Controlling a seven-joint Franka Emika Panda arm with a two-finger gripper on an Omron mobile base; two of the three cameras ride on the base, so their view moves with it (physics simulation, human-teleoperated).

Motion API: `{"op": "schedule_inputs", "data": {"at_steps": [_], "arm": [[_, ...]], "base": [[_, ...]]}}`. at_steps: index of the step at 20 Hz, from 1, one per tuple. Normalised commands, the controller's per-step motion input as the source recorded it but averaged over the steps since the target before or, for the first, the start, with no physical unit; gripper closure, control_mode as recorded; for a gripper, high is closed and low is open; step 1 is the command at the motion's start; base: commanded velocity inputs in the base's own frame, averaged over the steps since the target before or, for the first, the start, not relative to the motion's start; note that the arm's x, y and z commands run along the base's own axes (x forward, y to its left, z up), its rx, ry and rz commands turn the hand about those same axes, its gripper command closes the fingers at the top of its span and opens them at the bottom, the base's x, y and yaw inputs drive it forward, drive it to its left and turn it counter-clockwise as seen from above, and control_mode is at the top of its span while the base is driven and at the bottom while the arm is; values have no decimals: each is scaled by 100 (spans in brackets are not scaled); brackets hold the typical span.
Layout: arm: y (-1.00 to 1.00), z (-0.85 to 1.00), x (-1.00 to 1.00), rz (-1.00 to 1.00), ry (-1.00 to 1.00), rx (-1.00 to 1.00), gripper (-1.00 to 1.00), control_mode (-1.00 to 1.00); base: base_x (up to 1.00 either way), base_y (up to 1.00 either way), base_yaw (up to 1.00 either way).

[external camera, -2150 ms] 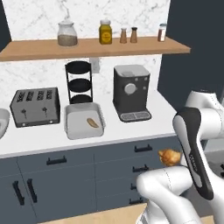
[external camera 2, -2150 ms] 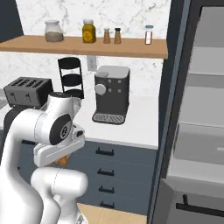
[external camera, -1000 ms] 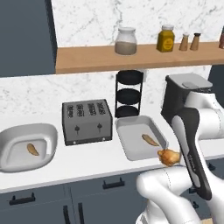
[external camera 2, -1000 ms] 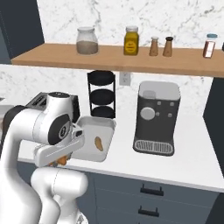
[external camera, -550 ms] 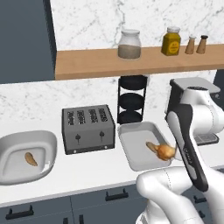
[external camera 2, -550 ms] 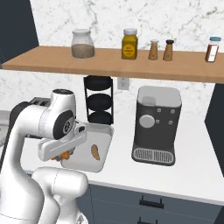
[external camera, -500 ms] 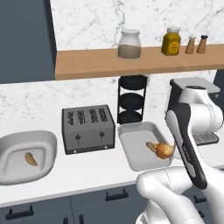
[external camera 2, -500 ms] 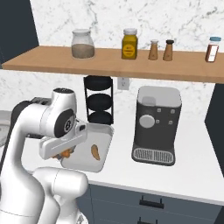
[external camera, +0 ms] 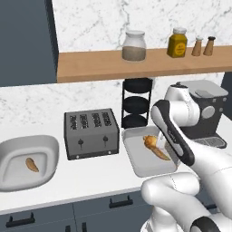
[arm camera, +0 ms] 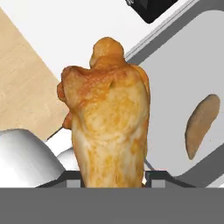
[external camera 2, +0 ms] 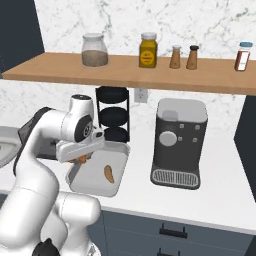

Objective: Place one sweet potato and one chicken drumstick in each tupperware on the nearby counter, to pack two identical lunches.

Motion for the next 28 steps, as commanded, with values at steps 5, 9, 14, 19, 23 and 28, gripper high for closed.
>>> {"op": "schedule_inputs", "data": {"at_steps": [5, 9, 14, 19, 23, 28], "arm": [[14, -61, 100, -15, 3, -5, 100, -100], [9, -49, 100, -12, 0, -2, 100, -100], [0, -25, 92, -8, 0, 0, 100, -100], [-14, -15, 4, -2, 1, 0, 100, -100], [-14, -58, -4, 0, 3, 0, 100, -100], [-4, -85, 0, 0, 3, 0, 100, -100]], "base": [[0, 0, 0], [0, 0, 0], [0, 0, 0], [0, 0, 0], [0, 0, 0], [0, 0, 0]]}}
